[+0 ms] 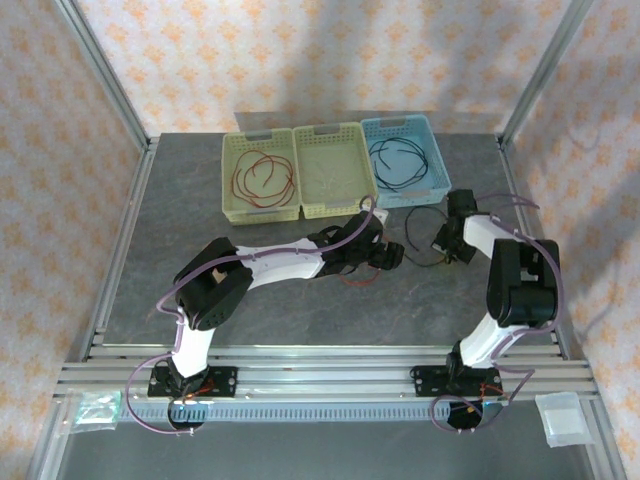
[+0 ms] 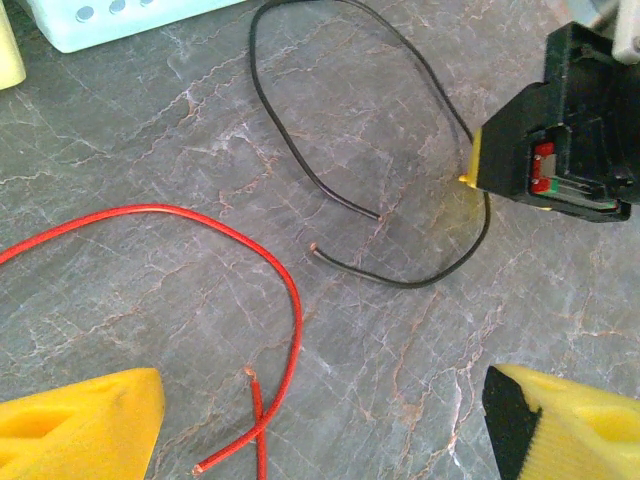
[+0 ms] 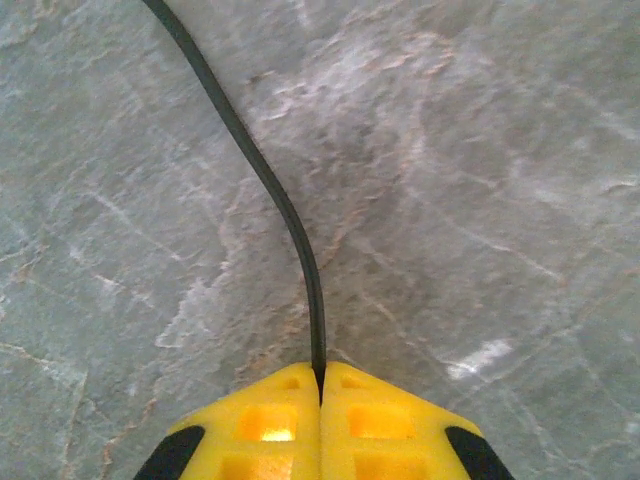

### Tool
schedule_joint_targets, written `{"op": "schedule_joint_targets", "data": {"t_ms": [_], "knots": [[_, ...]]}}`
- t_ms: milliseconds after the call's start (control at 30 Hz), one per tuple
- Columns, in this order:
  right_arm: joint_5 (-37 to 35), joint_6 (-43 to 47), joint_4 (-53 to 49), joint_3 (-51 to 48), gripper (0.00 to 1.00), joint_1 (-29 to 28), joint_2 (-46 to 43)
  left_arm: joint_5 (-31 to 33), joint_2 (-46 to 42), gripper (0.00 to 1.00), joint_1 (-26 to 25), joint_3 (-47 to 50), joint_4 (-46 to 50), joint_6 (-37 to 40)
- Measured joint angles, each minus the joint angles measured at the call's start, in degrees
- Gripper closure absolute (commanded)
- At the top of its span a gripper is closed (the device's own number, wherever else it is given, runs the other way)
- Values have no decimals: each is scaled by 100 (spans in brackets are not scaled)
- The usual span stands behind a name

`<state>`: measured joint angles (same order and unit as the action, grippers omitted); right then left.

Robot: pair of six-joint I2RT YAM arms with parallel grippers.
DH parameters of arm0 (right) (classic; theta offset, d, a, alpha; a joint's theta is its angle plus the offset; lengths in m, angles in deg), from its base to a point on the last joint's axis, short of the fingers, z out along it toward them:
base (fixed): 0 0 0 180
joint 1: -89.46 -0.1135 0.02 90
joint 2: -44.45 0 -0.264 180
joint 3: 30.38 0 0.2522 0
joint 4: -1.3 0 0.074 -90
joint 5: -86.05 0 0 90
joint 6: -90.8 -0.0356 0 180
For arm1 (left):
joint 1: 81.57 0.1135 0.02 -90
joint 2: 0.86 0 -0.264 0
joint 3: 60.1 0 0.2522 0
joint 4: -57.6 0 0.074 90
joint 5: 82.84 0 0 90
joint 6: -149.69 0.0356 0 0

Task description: Untangle the cables

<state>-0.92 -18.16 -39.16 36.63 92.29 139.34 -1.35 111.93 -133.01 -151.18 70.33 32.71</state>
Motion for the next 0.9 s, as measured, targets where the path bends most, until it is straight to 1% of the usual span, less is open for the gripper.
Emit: {"op": "schedule_joint_targets", "data": {"t_ms": [100, 233, 467, 700, 900], "knots": [[-275, -103, 15, -129, 100, 114, -389, 2, -17, 16, 0, 0, -2, 0], [-640, -243, 15, -166, 100, 151, -1169, 2, -76, 16, 0, -39, -4, 4], [-1023, -304, -149, -162, 100, 149, -2367, -42, -76, 17, 31, -509, -15, 26], [-1038, 39, -501, 37, 100, 149, -3263, -240, -72, 17, 254, -748, -236, -63], [-896, 420, -542, 481, 100, 144, -3484, -310, -24, 18, 527, -748, -315, -212]]}}
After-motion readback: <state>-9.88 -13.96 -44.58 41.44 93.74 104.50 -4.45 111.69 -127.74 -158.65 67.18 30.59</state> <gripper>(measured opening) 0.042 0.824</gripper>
